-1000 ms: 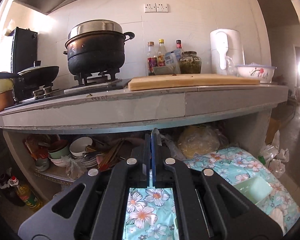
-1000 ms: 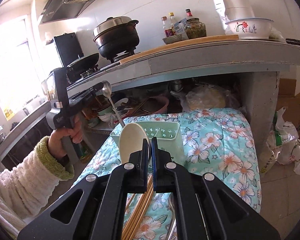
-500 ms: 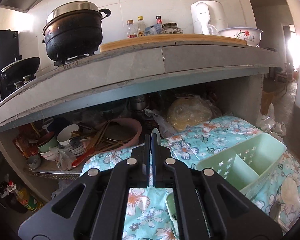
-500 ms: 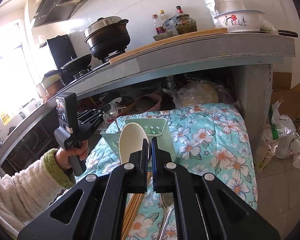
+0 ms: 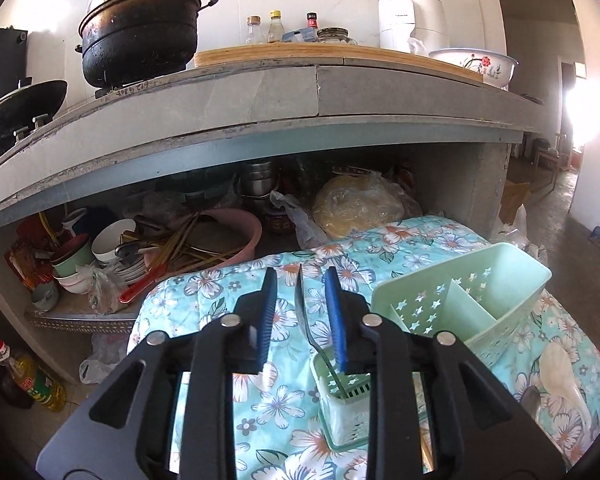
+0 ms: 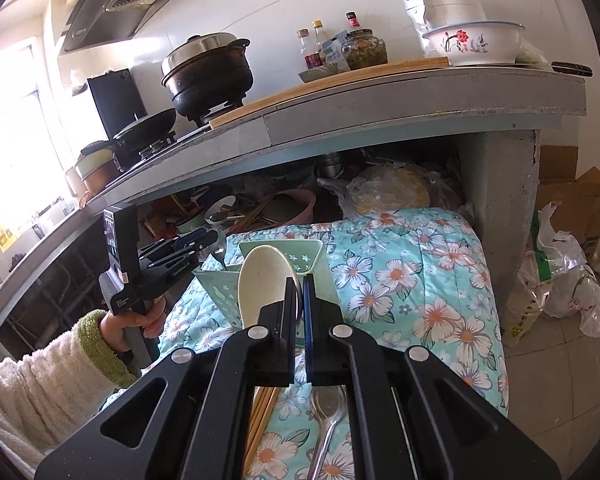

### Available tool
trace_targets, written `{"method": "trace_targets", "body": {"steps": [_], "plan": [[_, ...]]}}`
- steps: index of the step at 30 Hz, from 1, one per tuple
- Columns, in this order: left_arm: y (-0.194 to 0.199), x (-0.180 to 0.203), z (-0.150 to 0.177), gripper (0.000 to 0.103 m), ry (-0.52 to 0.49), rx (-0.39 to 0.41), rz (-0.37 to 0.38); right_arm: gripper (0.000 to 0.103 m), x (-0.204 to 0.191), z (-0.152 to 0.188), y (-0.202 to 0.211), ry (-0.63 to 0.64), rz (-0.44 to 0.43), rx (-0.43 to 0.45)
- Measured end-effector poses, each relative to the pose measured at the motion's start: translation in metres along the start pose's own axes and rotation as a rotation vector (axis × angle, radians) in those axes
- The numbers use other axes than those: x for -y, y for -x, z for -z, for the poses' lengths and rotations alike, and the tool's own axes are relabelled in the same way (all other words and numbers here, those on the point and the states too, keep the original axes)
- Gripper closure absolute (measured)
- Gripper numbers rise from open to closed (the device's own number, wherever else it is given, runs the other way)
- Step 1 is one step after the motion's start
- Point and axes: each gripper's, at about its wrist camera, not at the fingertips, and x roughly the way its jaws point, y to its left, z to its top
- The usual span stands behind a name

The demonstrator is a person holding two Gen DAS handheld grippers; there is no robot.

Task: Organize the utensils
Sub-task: 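Lower the metal spoon into the green holder and open the left tool, then lower the white plastic spoon into the green holder and open the right tool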

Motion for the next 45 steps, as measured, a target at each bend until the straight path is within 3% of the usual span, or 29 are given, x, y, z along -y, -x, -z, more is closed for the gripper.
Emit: {"method": "trace_targets", "body": {"steps": [4,9,14,20,26,34,45], "plan": [[0.005,0.001,0.000,0.066,-0.003,0.013,0.003,0.099,0.001,-0.010,0.003,0.004,0.005,0.028],[0.010,0.001,-0.001,0.060,0.001,0.027,0.011,0.099,0.003,-0.035,0.008,0.007,0.011,0.108],[0.020,-0.004,-0.002,0.058,0.034,0.039,0.019,0.100,0.002,-0.069,0.011,0.014,0.038,0.233],[0.037,-0.016,0.001,0.057,0.094,0.052,0.022,0.099,-0.003,-0.101,-0.012,0.045,0.130,0.340],[0.057,-0.028,0.015,0.056,0.146,0.049,0.013,0.099,-0.015,-0.109,-0.064,0.141,0.219,0.327],[0.083,-0.035,0.040,0.054,0.176,0.047,0.002,0.099,-0.028,-0.081,-0.112,0.302,0.324,0.263],[0.097,-0.039,0.063,0.054,0.190,0.028,0.001,0.099,-0.036,-0.044,-0.136,0.409,0.333,0.177]]}}
